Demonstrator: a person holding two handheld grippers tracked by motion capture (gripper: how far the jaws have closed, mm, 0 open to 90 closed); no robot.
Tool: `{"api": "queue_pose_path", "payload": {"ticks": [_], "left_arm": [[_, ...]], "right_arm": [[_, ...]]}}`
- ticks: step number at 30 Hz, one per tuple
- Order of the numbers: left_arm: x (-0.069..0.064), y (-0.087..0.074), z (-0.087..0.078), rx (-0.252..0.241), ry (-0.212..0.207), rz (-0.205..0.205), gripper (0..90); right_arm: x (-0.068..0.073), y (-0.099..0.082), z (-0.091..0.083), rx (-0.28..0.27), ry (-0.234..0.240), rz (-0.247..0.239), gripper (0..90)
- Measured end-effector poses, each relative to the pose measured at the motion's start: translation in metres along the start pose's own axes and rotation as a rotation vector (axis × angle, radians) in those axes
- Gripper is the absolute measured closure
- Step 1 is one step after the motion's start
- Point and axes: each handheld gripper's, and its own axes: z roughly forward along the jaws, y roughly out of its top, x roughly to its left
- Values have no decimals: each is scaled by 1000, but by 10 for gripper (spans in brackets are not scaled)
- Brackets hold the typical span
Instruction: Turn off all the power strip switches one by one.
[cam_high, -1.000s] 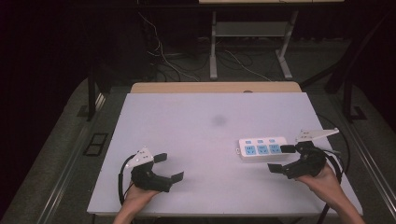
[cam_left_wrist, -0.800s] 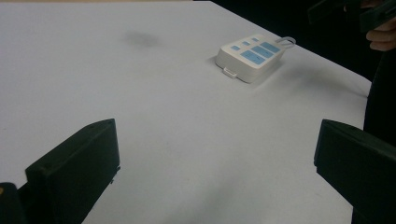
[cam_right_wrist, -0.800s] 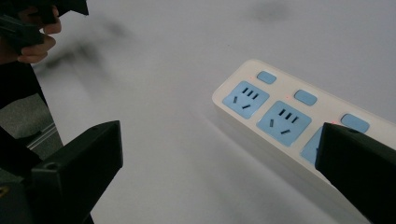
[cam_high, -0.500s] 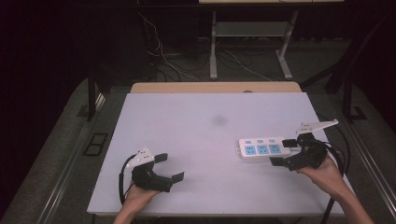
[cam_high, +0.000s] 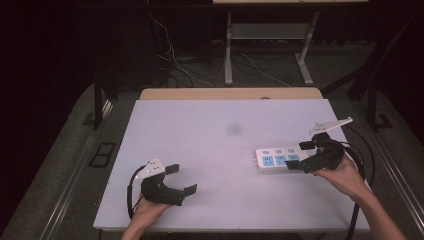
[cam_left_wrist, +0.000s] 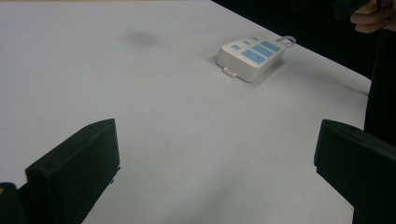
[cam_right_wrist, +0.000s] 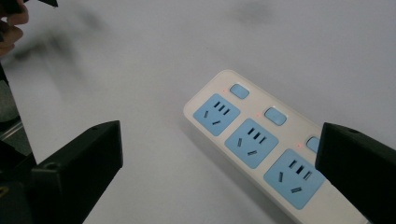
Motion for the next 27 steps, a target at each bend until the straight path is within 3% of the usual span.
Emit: {"api": "queue_pose_path", "payload": {"ticks": [7,12,16,17,18,20,22,27], "left_arm": [[0,0,0,1,-1,1,0],[0,0,0,0,-3,4,0],[0,0,0,0,-2,4,0],[0,0,-1,0,-2,4,0],[0,0,-1,0,-2,4,0],[0,0,-1,0,-2,3,0],[0,0,0,1,-2,4,0],[0,0,0,2,-2,6,0]], "right_arm": [[-5,11,6,42,-19,-27,7],[-15,17,18,107,-45,-33,7],[-20,19,22,128,-71,-39,7],[-21,19,24,132,-82,-48,54],[-23,19,24,127,-77,-73,156],[-24,19,24,128,-85,-74,157],[-26,19,25,134,-87,-78,247],[-31,19,28,144,-98,-72,340]]}}
